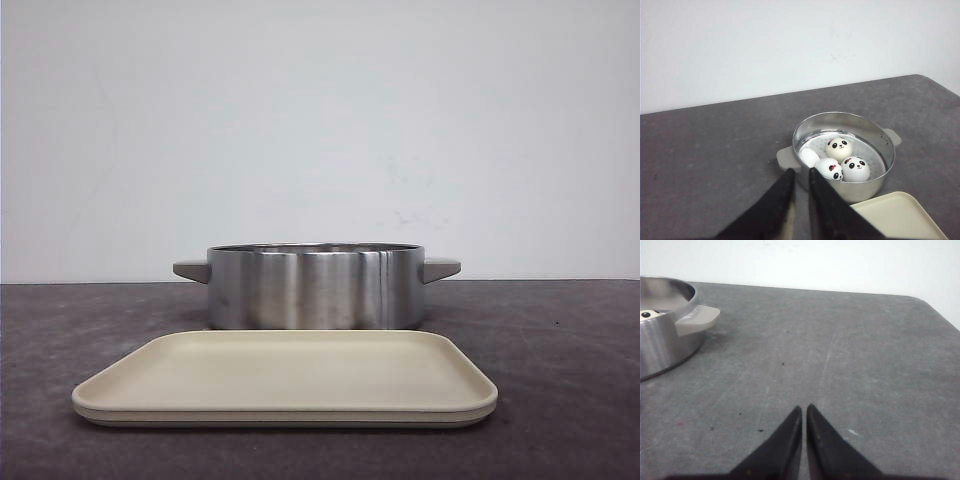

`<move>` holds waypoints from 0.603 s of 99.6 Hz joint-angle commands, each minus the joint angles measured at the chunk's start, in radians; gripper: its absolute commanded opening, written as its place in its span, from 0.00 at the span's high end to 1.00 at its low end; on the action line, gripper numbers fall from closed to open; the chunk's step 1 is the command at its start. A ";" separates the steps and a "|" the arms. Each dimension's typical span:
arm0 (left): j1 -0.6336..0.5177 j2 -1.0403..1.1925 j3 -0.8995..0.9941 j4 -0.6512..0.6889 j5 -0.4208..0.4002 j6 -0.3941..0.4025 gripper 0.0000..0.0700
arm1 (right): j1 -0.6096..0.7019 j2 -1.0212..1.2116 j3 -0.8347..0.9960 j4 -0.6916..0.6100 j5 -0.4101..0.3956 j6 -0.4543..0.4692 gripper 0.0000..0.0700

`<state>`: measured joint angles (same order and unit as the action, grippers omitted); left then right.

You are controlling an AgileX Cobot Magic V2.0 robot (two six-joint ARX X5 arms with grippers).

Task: Steam buns

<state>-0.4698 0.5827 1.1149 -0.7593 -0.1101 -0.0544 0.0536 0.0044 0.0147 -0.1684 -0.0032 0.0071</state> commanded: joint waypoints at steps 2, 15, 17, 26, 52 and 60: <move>0.012 -0.022 0.008 0.011 -0.006 0.020 1.00 | 0.001 -0.001 -0.002 0.011 0.003 0.012 0.99; 0.052 -0.075 -0.001 0.011 0.043 -0.003 1.00 | 0.001 -0.001 -0.002 0.011 0.003 0.012 0.99; 0.057 -0.085 -0.008 0.011 0.055 -0.002 1.00 | 0.001 -0.001 -0.002 0.011 0.003 0.012 0.99; 0.075 -0.141 -0.064 0.023 0.066 0.008 1.00 | 0.001 -0.001 -0.002 0.011 0.003 0.012 0.99; 0.187 -0.323 -0.446 0.269 0.130 -0.032 1.00 | 0.001 -0.001 -0.002 0.011 0.003 0.012 0.99; 0.234 -0.364 -0.568 0.372 0.172 -0.064 1.00 | 0.001 -0.001 -0.002 0.011 0.003 0.012 0.99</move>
<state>-0.2600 0.2386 0.6235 -0.4698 0.0349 -0.0776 0.0536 0.0044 0.0147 -0.1684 -0.0029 0.0074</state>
